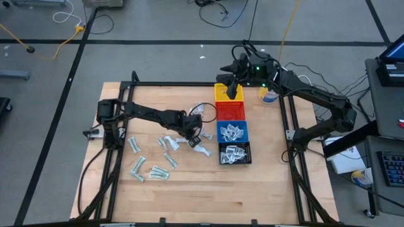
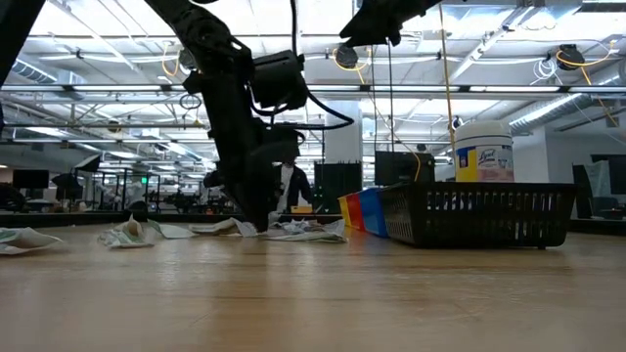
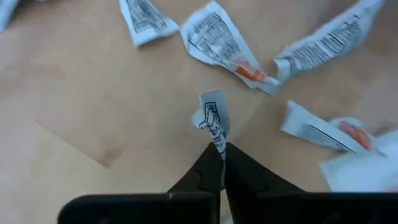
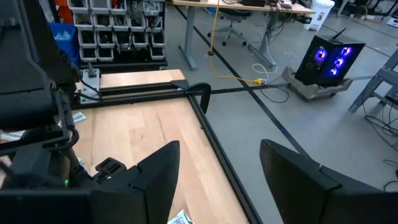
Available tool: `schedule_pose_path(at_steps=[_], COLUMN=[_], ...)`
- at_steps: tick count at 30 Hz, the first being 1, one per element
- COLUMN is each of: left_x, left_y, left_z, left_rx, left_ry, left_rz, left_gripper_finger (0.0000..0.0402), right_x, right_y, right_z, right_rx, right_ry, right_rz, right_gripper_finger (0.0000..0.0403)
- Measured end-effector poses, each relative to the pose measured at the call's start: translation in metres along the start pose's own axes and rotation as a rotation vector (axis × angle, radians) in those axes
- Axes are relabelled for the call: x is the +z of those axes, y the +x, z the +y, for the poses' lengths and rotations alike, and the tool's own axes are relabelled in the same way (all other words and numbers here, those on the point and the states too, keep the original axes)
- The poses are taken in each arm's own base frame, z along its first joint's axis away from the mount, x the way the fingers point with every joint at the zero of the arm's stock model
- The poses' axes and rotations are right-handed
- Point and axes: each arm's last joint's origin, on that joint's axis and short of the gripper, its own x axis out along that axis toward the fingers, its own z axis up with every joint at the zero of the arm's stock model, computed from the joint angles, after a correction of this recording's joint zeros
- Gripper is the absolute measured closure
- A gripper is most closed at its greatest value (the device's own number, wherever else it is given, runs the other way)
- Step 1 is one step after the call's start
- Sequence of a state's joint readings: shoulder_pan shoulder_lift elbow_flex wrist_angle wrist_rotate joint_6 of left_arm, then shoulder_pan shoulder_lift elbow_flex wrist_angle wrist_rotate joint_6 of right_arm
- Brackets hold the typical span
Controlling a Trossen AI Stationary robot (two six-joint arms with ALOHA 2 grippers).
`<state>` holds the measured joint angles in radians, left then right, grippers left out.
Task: Pick & Place First Aid Supplies
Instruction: Put the orange ointment pack into the yellow bin
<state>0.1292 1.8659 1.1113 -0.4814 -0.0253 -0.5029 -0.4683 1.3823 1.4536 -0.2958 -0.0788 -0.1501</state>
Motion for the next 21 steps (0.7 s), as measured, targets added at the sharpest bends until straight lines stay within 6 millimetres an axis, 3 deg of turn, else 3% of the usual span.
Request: schedule_pose_path(at_steps=[3, 12, 17, 21], left_x=[0.004, 0.022, 0.02, 0.013], left_y=[-0.02, -0.102, -0.138, -0.156], left_z=[0.002, 0.015, 0.026, 0.038], left_rx=[-0.041, -0.192, -0.32, -0.405], left_ry=[0.018, 0.119, 0.224, 0.271], left_rz=[-0.038, -0.468, -0.754, -0.945], left_gripper_finger=[0.0397, 0.0399, 0.04, 0.04], right_x=[0.0, 0.001, 0.003, 0.004], right_y=[0.0, 0.0, 0.0, 0.0], right_z=[0.0, 0.0, 0.0, 0.004], right_rx=[0.0, -0.002, 0.0, 0.078], right_ry=[0.0, 0.011, 0.06, 0.08], right_rz=[0.0, -0.014, -0.032, -0.045], right_gripper_finger=[0.0192, 0.0198, 0.0196, 0.0197])
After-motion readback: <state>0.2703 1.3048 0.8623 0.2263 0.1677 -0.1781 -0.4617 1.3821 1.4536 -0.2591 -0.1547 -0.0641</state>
